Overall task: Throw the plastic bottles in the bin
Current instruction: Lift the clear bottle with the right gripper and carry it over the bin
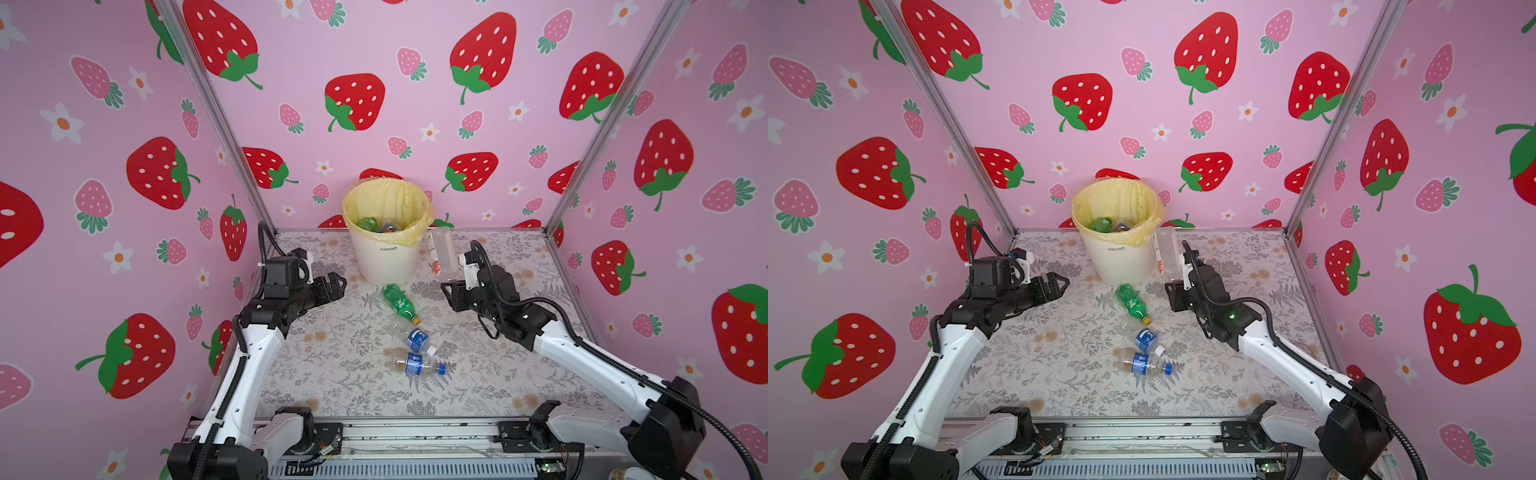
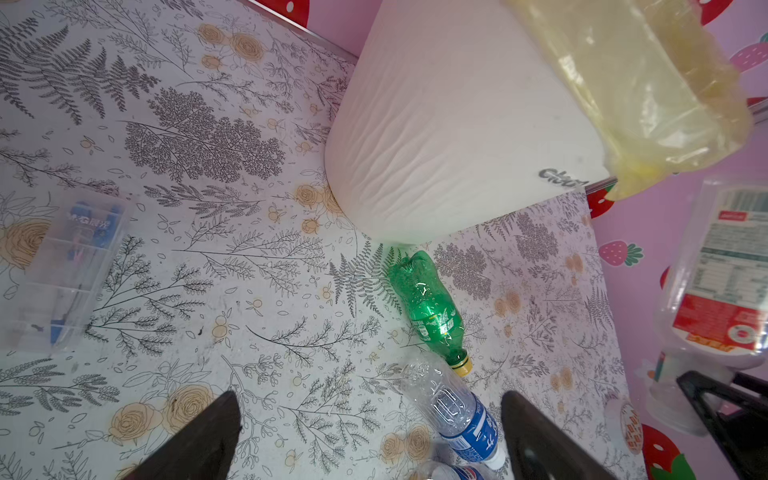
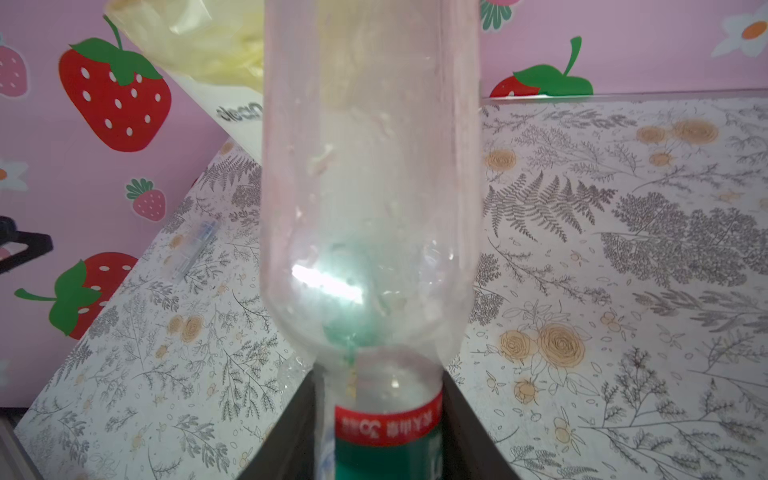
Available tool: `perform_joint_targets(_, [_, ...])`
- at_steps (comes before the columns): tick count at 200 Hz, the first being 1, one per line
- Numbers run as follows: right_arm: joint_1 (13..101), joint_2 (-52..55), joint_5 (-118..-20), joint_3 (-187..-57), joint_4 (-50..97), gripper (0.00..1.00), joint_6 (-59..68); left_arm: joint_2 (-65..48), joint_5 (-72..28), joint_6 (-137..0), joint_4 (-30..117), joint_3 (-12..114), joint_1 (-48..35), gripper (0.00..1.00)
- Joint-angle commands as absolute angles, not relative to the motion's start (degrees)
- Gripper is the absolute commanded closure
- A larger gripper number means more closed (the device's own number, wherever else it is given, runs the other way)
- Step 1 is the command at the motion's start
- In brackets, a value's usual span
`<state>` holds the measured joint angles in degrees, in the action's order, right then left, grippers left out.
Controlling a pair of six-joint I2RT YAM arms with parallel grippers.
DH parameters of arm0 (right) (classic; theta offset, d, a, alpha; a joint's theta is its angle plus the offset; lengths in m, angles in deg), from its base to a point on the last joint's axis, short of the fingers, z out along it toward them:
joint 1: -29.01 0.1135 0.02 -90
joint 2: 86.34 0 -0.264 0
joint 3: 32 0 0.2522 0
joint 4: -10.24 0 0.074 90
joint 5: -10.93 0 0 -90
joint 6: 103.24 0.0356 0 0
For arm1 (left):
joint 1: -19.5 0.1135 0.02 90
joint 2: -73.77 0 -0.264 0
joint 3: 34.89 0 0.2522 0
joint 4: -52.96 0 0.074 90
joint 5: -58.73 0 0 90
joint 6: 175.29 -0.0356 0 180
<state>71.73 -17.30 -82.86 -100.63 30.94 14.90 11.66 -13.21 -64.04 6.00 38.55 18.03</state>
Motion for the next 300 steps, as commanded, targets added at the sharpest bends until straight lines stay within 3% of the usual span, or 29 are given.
perform_joint_targets(1, [71.4,-17.1,-83.2,-104.7,31.5,0.61,13.1,11.9,-12.3,-64.0,6.6,38.2,18.4,0.01])
perform_joint_targets(138, [71.2,-10.3,-81.3,-120.9,33.3,0.61,8.9,12.1,-12.4,-64.0,6.6,38.2,18.4,0.01])
perform_joint_targets(260, [71.3,-20.8,-81.0,-106.6,28.7,0.61,14.2,12.1,-11.9,-63.8,6.8,38.3,18.5,0.01])
perform_joint_targets(300, [71.6,-18.5,-77.8,-108.6,28.8,0.61,15.4,11.6,-10.8,-63.6,6.9,38.4,18.4,0.01])
